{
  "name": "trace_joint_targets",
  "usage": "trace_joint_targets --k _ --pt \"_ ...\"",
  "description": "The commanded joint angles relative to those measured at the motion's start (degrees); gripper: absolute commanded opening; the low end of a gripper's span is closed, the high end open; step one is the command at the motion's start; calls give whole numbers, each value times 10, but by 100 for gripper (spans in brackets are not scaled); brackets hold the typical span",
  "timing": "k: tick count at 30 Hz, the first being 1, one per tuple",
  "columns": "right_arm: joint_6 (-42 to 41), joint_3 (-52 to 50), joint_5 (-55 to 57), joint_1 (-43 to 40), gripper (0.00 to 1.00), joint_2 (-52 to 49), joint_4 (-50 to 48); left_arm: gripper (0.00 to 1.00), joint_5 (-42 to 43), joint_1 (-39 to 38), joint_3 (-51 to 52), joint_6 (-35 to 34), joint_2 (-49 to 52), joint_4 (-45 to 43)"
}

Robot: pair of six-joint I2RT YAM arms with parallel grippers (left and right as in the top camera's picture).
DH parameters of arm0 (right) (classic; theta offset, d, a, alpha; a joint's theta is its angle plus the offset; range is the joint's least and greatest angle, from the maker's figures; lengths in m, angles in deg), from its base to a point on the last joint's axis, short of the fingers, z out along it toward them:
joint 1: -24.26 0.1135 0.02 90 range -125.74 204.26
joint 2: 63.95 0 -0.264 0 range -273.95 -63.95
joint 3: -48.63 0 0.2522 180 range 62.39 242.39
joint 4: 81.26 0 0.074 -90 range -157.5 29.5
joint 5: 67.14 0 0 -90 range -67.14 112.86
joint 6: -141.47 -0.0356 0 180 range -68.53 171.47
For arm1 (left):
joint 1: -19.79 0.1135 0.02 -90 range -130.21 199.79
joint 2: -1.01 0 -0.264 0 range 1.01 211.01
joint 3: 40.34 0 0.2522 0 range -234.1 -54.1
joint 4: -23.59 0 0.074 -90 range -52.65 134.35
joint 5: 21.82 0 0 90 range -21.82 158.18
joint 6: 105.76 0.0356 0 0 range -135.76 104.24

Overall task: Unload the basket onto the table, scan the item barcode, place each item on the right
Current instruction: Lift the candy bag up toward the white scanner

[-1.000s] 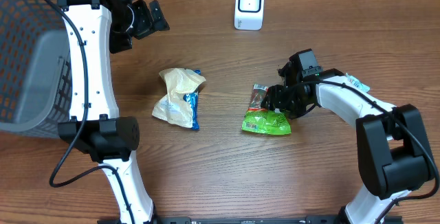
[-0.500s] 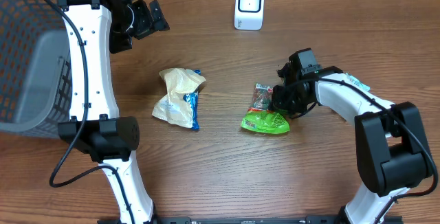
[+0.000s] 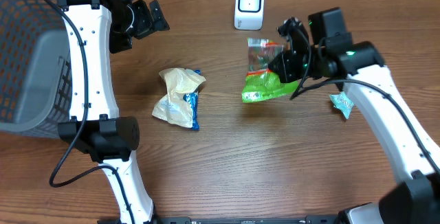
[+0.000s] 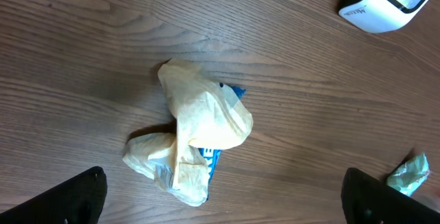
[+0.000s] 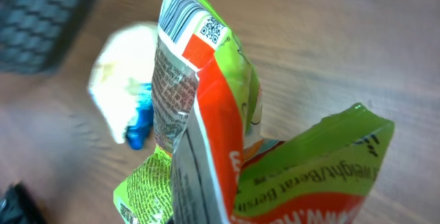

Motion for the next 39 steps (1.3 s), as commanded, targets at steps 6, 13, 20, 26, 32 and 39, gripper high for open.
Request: trace_joint_targets --k 6,13,20,26,32,39 --pt "140 54 -152 2 4 39 21 100 6 -4 0 9 3 1" --pt "190 56 -195 2 4 71 20 100 6 -4 0 9 3 1" --pt "196 56 -176 2 4 114 -7 100 6 -4 0 9 3 1" --pt "160 56 -134 2 4 132 -41 100 6 -4 0 9 3 1" --pt "83 56 -89 2 4 132 -94 100 6 -4 0 9 3 1" --pt "54 56 4 3 3 119 -126 100 6 -4 0 9 3 1"
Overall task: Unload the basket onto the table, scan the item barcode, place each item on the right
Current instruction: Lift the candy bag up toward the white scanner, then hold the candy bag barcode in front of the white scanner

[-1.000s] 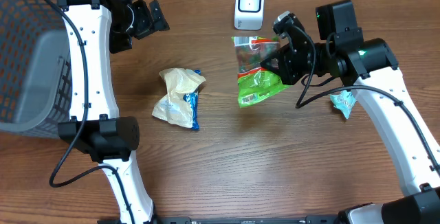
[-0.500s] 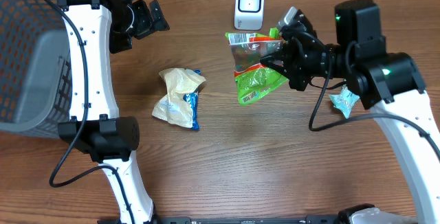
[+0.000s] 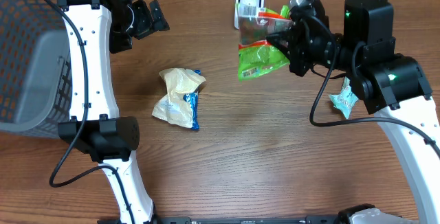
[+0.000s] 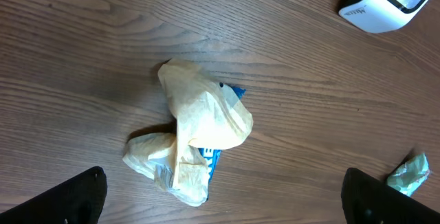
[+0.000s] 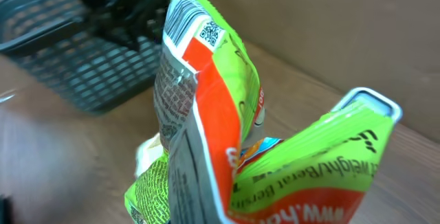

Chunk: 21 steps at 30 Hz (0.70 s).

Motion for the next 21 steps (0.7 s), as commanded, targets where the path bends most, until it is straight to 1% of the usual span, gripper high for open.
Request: trace_joint_targets --k 1,7,12,14,18,21 --pt "-27 25 78 3 3 -4 -15 100 6 -4 0 9 3 1" --pt "-35 25 308 49 4 -78 -33 100 6 -4 0 9 3 1" --pt "-32 25 499 96 4 -146 -83 100 6 -4 0 9 3 1" --pt "2 25 567 109 4 -173 -117 100 6 -4 0 9 3 1" --pt "121 25 687 128 4 -239 -204 100 6 -4 0 9 3 1" --pt "221 25 745 136 4 -289 -268 100 6 -4 0 9 3 1"
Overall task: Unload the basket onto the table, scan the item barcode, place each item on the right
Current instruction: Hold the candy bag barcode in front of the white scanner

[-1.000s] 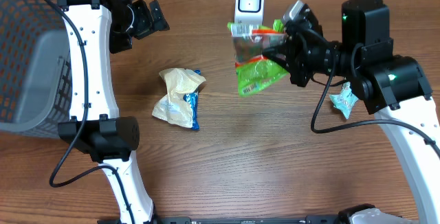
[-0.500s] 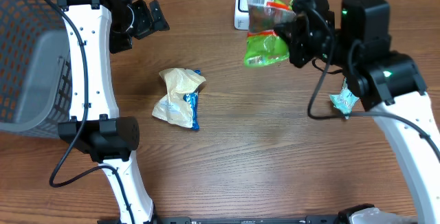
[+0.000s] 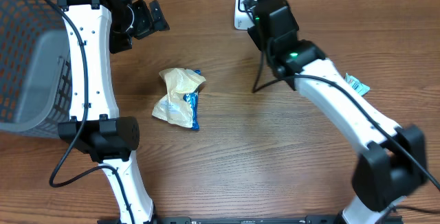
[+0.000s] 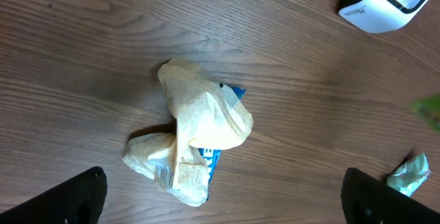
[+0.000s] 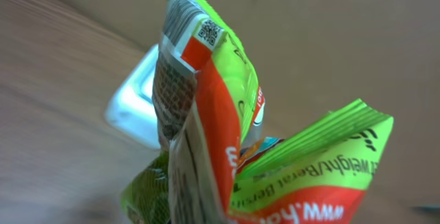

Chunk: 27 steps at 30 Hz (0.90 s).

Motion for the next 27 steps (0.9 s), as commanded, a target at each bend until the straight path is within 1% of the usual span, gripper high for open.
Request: trace_joint_targets --k 1,4,7,14,16,17,22,25,27 --pt "152 19 137 7 4 -42 -46 100 6 -4 0 9 3 1" --pt "247 19 174 8 4 -84 -109 100 6 -4 0 9 3 1" --pt "316 19 190 8 4 -117 -167 100 6 -4 0 9 3 1" --pt "554 19 174 8 4 -169 -181 100 6 -4 0 9 3 1" --pt "611 19 173 8 4 -181 -186 100 6 -4 0 9 3 1" --pt "623 19 173 8 4 -185 -196 100 6 -4 0 9 3 1" --pt "647 19 182 7 4 -203 -321 100 6 -4 0 9 3 1" --pt "696 19 174 6 4 -203 -381 100 6 -4 0 9 3 1" --pt "735 19 160 5 4 -203 -387 100 6 -4 0 9 3 1"
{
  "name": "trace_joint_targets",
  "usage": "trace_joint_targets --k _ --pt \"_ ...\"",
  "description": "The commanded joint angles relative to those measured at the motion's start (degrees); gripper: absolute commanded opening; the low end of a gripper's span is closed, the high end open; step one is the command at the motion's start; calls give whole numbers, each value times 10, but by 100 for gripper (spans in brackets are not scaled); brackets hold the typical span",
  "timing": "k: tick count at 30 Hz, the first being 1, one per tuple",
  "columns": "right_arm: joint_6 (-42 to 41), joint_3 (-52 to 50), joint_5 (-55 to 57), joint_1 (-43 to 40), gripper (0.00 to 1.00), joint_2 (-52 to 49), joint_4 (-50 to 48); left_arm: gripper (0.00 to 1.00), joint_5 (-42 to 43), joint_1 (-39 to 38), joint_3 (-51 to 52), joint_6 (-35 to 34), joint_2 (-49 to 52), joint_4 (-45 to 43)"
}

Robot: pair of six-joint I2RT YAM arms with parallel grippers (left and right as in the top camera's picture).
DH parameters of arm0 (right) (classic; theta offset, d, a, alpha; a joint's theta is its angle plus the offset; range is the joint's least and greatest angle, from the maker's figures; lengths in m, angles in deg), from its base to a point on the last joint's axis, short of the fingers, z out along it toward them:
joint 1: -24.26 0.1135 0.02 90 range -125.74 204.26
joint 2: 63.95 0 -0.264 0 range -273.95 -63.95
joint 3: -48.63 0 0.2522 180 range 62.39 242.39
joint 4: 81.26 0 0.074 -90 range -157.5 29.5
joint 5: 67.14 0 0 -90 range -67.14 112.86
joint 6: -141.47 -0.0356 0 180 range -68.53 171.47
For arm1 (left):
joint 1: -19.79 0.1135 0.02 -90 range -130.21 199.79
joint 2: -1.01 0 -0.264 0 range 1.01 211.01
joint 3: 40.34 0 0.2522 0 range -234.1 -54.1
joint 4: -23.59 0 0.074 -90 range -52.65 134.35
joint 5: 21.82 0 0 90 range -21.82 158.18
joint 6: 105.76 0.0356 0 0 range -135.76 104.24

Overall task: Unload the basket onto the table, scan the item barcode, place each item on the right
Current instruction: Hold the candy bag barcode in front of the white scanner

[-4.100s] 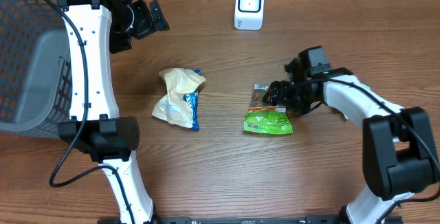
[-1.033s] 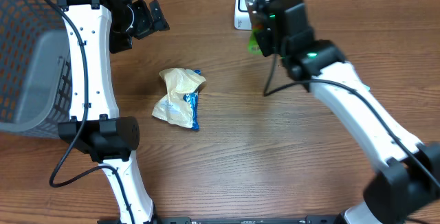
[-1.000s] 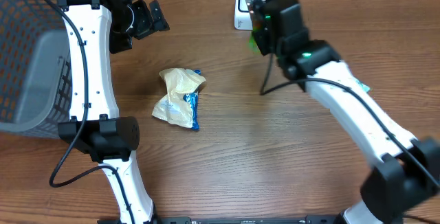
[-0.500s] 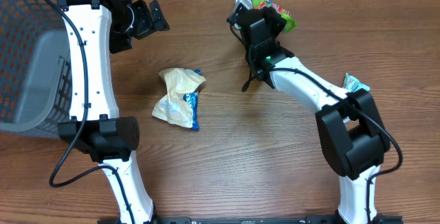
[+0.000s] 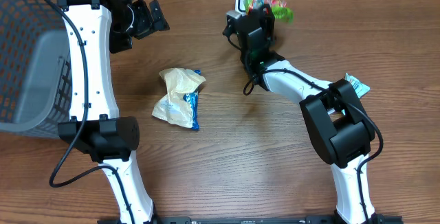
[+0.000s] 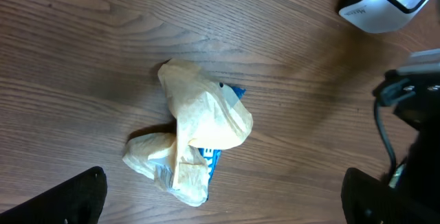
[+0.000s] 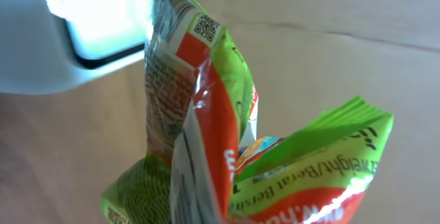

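My right gripper point(image 5: 260, 12) is shut on a green and orange snack packet point(image 7: 227, 135), held upright at the back of the table. The packet's barcode point(image 7: 163, 11) and QR code sit at its top edge, close beside the lit window of the white scanner point(image 7: 82, 25). From overhead the packet point(image 5: 273, 9) shows just right of the scanner. My left gripper point(image 5: 152, 16) hangs open high over the table's left, and its dark fingertips point(image 6: 75, 195) frame the bottom corners of the left wrist view.
A crumpled cream and blue packet point(image 5: 180, 97) lies left of centre on the wooden table point(image 5: 275, 169). A small teal packet point(image 5: 353, 85) lies at the right. A grey mesh basket point(image 5: 31, 66) stands at the left edge.
My right gripper has turned at the scanner: the packet now shows right of the scanner, and the lit window fills the upper left of the right wrist view. The left arm has not moved.
My right gripper first held the green packet low over the table in front of the scanner. Then it held the packet higher and nearer the scanner, then right at it. Now the barcode end sits beside the lit window. The left gripper stayed open throughout.
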Motion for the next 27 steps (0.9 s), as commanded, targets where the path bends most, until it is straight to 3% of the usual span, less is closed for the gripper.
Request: trace_joint_targets --k 1,19,27 --pt "93 19 -12 -1 4 8 -11 100 6 -4 0 9 3 1" --pt "110 19 -82 -43 4 0 -47 100 6 -4 0 9 3 1" --pt "17 19 -86 -43 4 0 -47 100 6 -4 0 9 3 1"
